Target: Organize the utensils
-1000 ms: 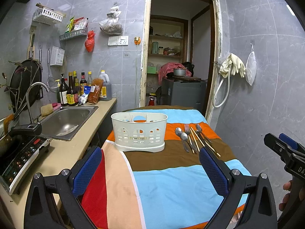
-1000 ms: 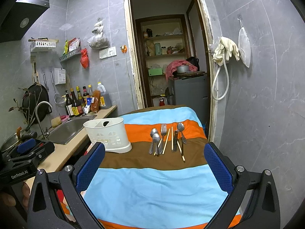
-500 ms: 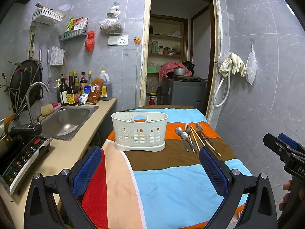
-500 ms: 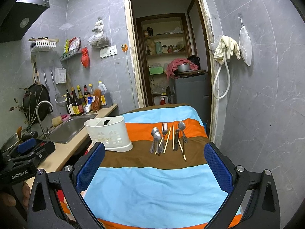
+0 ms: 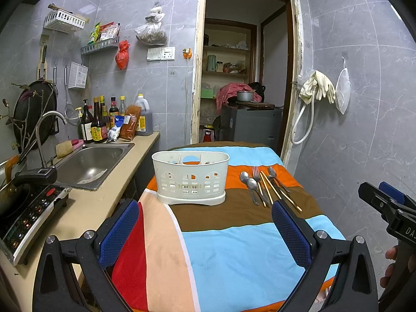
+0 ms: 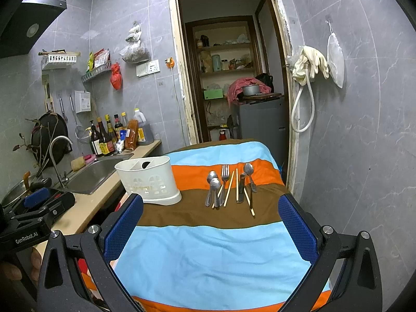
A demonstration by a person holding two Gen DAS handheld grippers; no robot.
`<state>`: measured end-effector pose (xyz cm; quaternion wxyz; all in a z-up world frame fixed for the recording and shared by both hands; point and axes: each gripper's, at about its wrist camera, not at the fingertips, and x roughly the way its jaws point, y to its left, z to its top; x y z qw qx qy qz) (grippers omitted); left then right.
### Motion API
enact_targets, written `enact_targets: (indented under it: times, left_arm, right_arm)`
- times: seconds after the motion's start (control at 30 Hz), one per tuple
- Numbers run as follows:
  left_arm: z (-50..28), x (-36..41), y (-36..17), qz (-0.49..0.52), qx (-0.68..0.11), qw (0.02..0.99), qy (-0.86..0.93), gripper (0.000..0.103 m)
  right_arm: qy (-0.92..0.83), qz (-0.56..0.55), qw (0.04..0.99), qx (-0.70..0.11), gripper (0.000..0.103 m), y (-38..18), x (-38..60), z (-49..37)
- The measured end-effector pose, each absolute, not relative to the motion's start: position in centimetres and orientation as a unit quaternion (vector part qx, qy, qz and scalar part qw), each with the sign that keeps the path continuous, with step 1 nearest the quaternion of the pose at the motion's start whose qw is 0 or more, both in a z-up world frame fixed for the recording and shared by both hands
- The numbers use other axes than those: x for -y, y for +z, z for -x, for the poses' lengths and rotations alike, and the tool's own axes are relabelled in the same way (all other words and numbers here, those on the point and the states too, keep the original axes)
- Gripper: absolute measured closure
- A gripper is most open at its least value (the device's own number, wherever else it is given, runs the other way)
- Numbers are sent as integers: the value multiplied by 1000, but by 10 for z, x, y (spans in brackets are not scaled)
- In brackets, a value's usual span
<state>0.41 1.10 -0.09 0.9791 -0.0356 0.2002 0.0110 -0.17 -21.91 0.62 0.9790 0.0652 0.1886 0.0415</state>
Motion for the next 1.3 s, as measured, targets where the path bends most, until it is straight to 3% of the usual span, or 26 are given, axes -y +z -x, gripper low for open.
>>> enact_targets:
  times: [0.6, 1.3]
  left_arm:
    - [-9, -32, -1, 41, -204, 978, 35, 1]
    - [-84, -5, 34, 38, -197, 980, -5, 1]
  right_arm:
    - [41, -51, 970, -235, 1, 9, 201, -12]
    - [-4, -42, 960, -275, 1, 48, 222, -88]
